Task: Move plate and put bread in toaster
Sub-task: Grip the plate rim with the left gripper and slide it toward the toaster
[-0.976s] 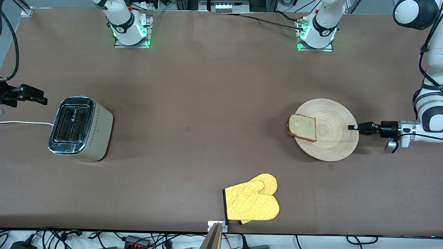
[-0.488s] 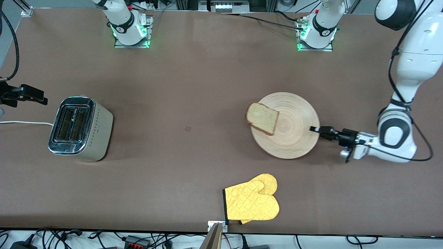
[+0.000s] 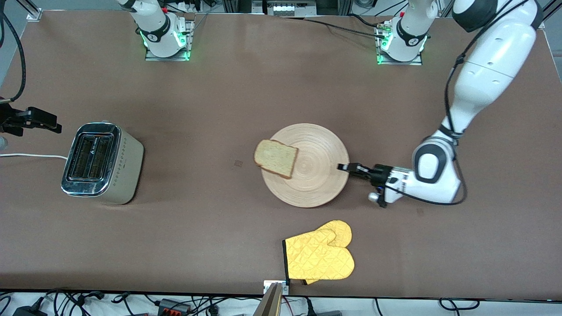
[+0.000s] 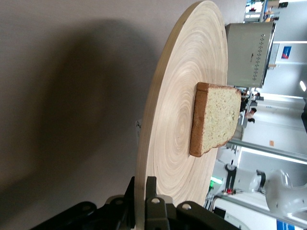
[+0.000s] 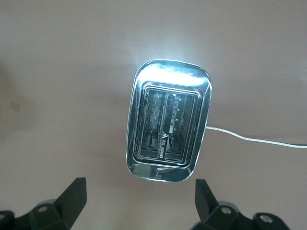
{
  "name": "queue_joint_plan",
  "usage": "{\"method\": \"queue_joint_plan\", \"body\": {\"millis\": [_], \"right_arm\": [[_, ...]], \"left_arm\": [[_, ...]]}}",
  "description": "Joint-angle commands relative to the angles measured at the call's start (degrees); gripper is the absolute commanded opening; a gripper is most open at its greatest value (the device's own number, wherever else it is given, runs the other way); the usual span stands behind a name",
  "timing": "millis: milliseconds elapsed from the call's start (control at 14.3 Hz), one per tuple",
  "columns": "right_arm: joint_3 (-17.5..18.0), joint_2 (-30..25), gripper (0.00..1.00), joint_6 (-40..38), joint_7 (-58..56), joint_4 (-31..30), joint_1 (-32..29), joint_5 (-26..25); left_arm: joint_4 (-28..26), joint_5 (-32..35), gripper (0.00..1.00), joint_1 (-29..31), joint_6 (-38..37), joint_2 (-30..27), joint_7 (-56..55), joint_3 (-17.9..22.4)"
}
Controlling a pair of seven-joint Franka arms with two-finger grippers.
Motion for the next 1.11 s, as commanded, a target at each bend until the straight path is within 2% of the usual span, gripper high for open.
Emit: {"method": "queue_joint_plan", "body": {"millis": [0, 209, 488, 557, 627, 697, 906, 1045], "right_arm": [[0.30, -0.35, 1.00, 0.04, 0.32, -0.17, -0.07, -0.55], [0.30, -0.35, 1.00, 0.21, 0.58, -0.17, 0.19, -0.63], [0.30, -0.27, 1.00, 0.30, 0.15, -0.26, -0.16, 1.38], [0.30, 0.08, 1.00, 0.30, -0.21, -0.26, 0.01, 0.95], [0.39, 0.09, 1.00, 0.13, -0.21, -0.26, 0.28, 0.51], [0.39, 0.09, 1.00, -0.22, 0.23, -0.26, 0.80, 0.51], [0.31, 0.44, 1.00, -0.23, -0.03, -0.35, 0.72, 0.42], [0.30, 0.53, 1.00, 0.12, -0.30, -0.35, 0.54, 0.42]], "left_arm": [[-1.92, -9.45, 0.02, -6.60, 7.82, -0.86, 0.24, -0.64], [-1.75, -17.02, 0.02, -14.52, 17.75, 0.19, 0.41, -0.64], [-1.57, -19.41, 0.06, -19.02, 21.82, 1.95, 0.94, -0.55], [-1.57, -19.41, 0.16, -18.94, 21.82, 2.47, 0.85, -0.55], [-1.48, -19.15, 0.55, -18.94, 21.82, 2.56, 1.02, -0.46], [-1.57, -19.06, 0.99, -18.76, 21.73, 2.13, 0.94, -0.46], [-2.01, -18.54, 1.00, -17.28, 20.77, -0.41, 0.41, 0.06], [-1.92, -15.74, 1.00, -14.04, 15.53, -1.30, 0.50, 0.33]]}}
